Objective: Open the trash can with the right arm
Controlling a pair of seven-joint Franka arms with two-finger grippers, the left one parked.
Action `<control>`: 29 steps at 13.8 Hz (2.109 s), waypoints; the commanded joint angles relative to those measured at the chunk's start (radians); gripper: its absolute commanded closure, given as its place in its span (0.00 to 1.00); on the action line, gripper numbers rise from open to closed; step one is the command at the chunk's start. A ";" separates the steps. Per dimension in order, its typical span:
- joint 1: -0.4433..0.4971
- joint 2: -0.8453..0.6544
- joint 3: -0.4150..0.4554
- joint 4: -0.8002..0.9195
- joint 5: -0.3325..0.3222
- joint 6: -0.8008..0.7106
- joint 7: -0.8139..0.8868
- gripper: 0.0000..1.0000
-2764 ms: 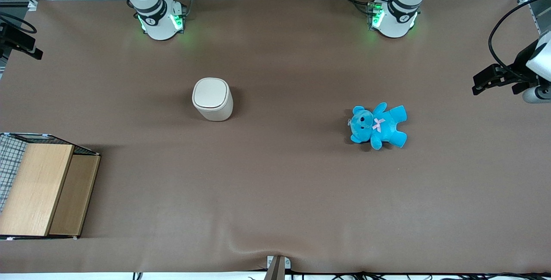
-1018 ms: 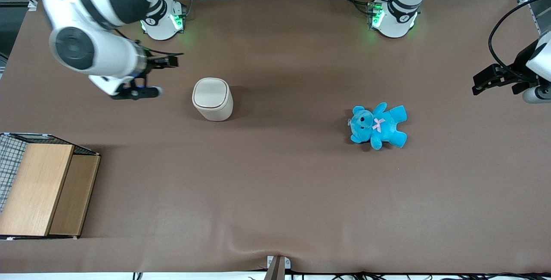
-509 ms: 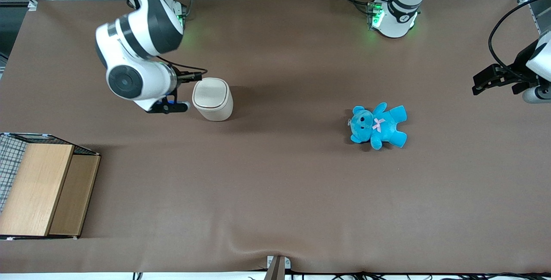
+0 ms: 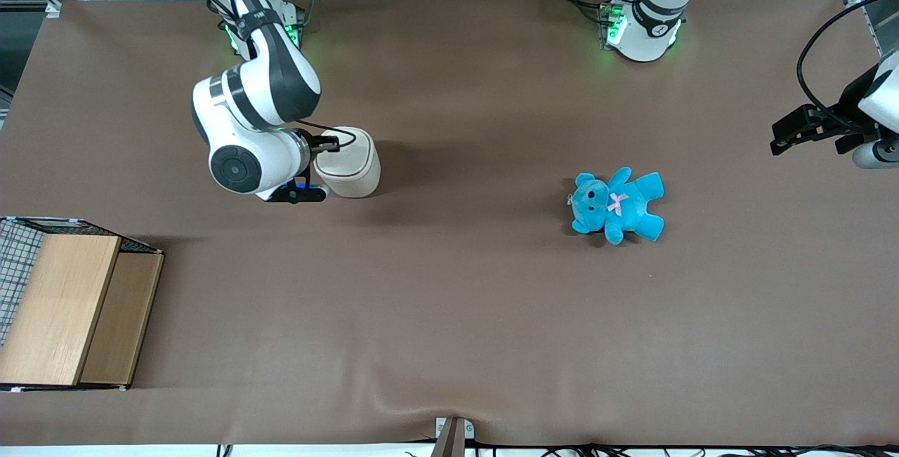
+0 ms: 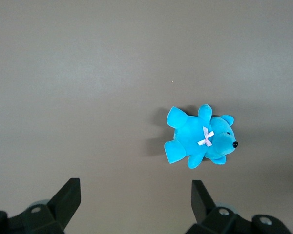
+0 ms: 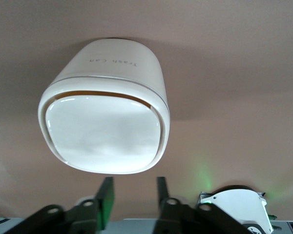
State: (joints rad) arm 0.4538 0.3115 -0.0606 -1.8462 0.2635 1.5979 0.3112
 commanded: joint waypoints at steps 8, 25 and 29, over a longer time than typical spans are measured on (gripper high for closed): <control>0.002 0.052 -0.010 0.001 0.022 0.000 0.012 1.00; -0.003 0.138 -0.010 0.001 0.022 0.062 0.012 1.00; -0.003 0.153 -0.010 0.001 0.022 0.068 0.012 1.00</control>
State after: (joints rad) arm 0.4535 0.4041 -0.0730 -1.8435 0.2741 1.6263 0.3135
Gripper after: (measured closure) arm 0.991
